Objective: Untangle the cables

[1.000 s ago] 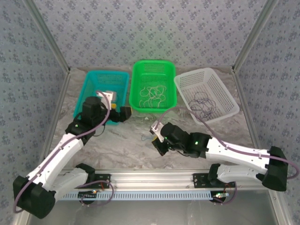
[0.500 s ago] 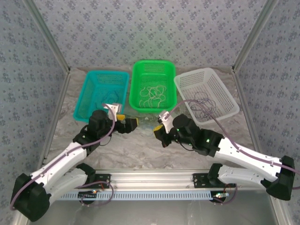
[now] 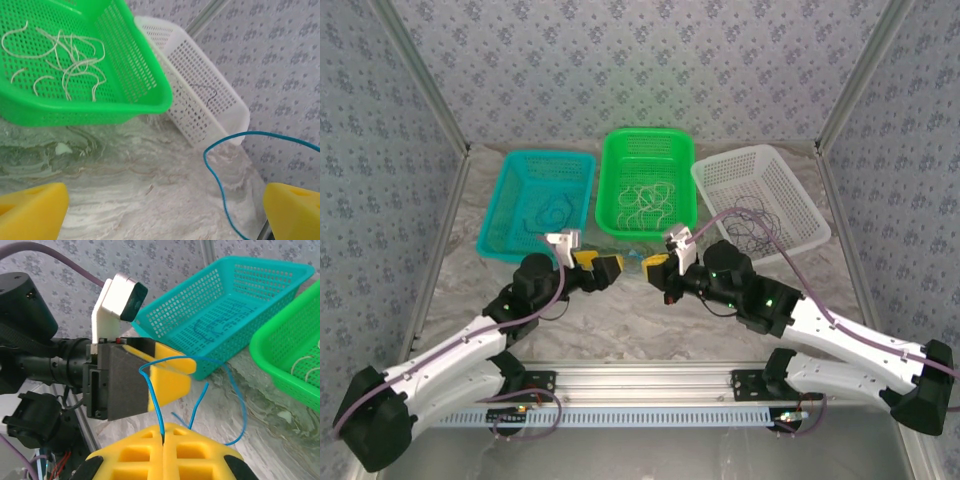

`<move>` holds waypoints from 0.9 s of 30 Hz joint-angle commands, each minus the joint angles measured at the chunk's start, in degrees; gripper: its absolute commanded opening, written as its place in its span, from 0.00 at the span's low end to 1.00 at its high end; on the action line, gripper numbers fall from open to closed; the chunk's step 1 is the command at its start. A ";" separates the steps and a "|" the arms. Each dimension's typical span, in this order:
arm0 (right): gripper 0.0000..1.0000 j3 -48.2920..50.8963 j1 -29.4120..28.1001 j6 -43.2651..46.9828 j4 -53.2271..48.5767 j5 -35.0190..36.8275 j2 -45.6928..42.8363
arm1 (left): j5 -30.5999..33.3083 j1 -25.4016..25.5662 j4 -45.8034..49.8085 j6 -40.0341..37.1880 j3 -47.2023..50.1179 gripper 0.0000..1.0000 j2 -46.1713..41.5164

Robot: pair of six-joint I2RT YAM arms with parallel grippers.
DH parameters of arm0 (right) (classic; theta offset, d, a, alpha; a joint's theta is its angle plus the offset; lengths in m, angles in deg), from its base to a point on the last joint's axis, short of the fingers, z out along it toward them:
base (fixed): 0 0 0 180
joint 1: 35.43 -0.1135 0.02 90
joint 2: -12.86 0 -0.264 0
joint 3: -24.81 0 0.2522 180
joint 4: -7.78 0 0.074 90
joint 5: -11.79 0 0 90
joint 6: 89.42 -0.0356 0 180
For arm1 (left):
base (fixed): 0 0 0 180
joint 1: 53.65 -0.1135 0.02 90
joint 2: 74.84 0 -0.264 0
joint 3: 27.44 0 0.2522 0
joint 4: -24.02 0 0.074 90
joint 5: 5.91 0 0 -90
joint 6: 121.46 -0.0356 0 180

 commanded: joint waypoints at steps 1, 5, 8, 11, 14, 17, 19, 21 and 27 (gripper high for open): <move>0.00 0.46 0.04 -1.12 3.25 -2.28 -0.63 | 1.16 0.36 -5.11 1.46 -0.33 0.99 1.14; 0.00 0.48 0.04 -1.39 4.09 -3.12 -1.02 | -1.14 0.70 -7.09 1.36 -1.25 0.99 3.17; 0.00 0.43 0.00 -1.55 5.10 -4.30 -0.88 | -1.09 1.28 -9.32 1.06 -1.35 0.99 4.68; 0.00 0.34 -0.05 -1.65 5.36 -4.89 -0.86 | -1.39 1.52 -10.93 0.80 -1.99 0.99 6.16; 0.00 0.32 -0.05 -1.82 5.42 -5.02 -1.18 | -2.24 1.90 -11.93 -0.05 -2.84 0.99 7.31; 0.00 0.57 -0.05 -2.08 5.92 -5.19 -1.33 | -3.15 2.47 -11.87 -1.11 -3.99 0.98 8.47; 0.00 0.78 -0.05 -2.35 6.59 -5.52 -1.36 | -3.31 2.88 -12.16 -1.59 -4.59 0.98 9.26; 0.00 0.94 0.01 -2.53 6.75 -5.69 -1.30 | -3.38 3.34 -13.61 -1.93 -4.68 0.98 9.88; 0.00 1.13 0.56 -3.57 7.83 -7.48 -2.04 | -4.07 3.70 -16.62 -3.24 -4.52 0.98 10.75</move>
